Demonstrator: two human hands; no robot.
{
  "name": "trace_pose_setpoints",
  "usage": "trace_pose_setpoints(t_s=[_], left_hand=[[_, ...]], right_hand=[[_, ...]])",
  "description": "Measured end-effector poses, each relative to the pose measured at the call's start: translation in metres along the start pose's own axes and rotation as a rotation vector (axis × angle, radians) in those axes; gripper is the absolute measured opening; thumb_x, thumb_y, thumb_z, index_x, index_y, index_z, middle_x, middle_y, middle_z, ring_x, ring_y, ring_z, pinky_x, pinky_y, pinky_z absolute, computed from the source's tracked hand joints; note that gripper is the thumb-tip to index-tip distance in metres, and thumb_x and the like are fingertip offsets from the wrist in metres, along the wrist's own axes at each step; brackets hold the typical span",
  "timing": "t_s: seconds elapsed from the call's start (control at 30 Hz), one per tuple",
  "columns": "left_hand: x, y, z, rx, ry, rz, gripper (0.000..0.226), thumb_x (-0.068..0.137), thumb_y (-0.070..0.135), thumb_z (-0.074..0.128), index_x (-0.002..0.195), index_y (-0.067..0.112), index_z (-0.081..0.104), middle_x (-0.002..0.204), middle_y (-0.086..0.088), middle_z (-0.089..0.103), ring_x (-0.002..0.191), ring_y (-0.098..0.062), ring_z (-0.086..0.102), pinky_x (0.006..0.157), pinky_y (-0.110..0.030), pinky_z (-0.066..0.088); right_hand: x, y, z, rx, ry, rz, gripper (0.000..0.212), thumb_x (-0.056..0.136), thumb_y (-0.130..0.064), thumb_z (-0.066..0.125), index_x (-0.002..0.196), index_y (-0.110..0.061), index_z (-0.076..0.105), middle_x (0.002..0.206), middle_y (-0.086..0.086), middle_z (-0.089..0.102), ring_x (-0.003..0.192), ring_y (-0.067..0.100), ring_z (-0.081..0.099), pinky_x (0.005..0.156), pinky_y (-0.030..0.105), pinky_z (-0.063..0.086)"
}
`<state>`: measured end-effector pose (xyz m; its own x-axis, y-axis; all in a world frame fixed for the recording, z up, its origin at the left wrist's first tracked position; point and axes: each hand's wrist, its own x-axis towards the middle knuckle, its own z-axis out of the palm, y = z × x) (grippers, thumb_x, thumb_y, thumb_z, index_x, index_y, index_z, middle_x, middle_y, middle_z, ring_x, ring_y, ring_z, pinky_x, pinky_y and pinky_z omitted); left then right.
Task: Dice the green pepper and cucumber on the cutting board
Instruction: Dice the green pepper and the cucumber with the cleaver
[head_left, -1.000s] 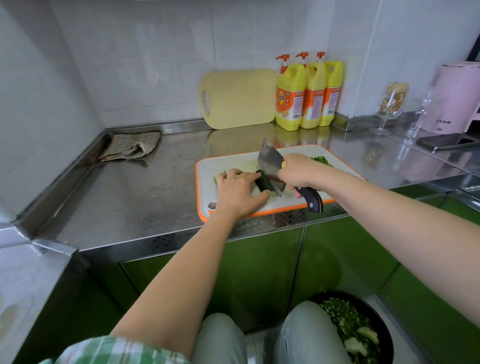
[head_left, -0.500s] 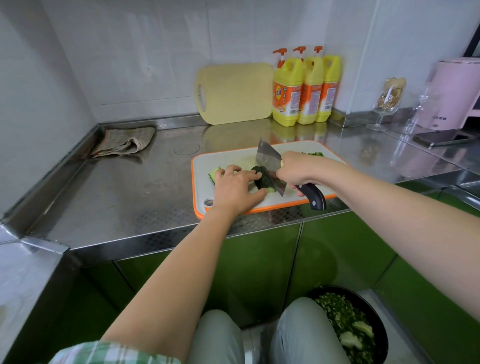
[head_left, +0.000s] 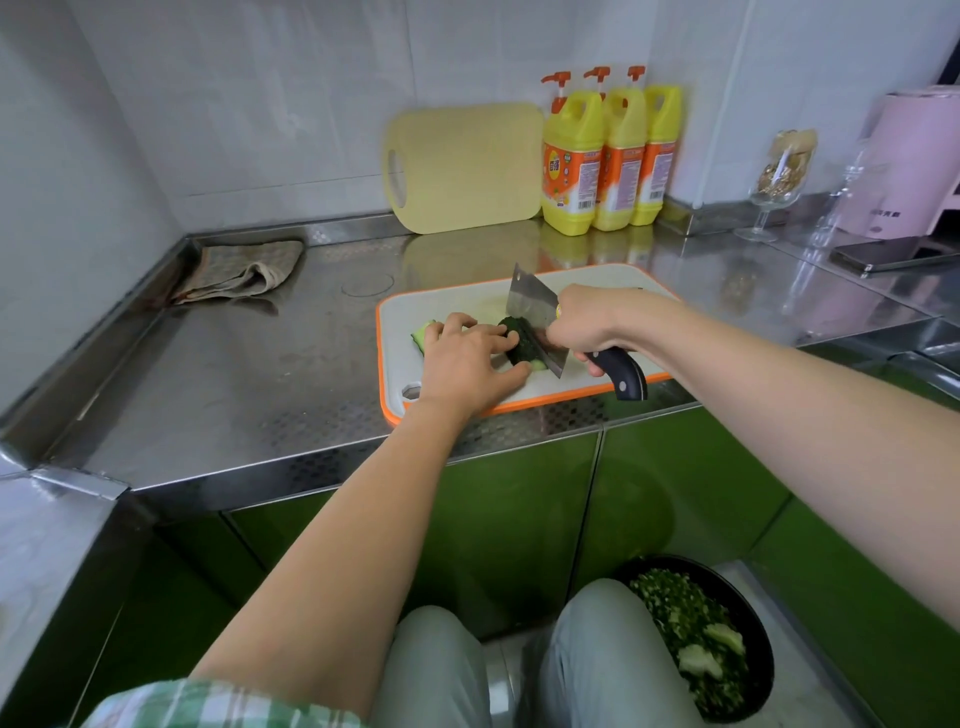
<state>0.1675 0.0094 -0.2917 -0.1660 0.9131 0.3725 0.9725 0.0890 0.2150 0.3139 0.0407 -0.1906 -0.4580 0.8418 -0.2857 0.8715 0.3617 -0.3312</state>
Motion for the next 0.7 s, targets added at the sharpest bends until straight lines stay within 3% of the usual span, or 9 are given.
trace_pose_setpoints(t_s=[0.43,0.6,0.7], left_hand=[[0.001,0.002,0.001,-0.006,0.034,0.012,0.04,0.083,0.051,0.06,0.117,0.033,0.068,0.129,0.014,0.061,0.121,-0.02,0.039,0.095,-0.033,0.02],[0.001,0.002,0.001,-0.007,0.025,0.012,0.042,0.081,0.054,0.058,0.116,0.033,0.069,0.129,0.014,0.061,0.121,-0.02,0.039,0.095,-0.033,0.021],[0.002,0.001,0.001,0.003,0.02,0.01,0.042,0.082,0.054,0.057,0.116,0.033,0.069,0.129,0.014,0.061,0.12,-0.02,0.039,0.095,-0.034,0.022]], right_hand=[[-0.009,-0.008,-0.006,-0.136,0.009,-0.012,0.024,0.091,-0.003,0.034,0.077,0.001,0.053,0.063,0.015,0.056,0.052,0.024,0.053,0.052,0.024,0.042],[-0.008,-0.014,-0.011,-0.156,-0.026,-0.011,0.025,0.094,-0.005,0.034,0.081,0.0,0.055,0.072,0.014,0.061,0.053,0.021,0.054,0.053,0.024,0.043],[-0.008,-0.007,-0.005,-0.134,0.016,-0.02,0.025,0.092,-0.004,0.035,0.075,0.001,0.053,0.061,0.014,0.058,0.049,0.022,0.053,0.05,0.023,0.041]])
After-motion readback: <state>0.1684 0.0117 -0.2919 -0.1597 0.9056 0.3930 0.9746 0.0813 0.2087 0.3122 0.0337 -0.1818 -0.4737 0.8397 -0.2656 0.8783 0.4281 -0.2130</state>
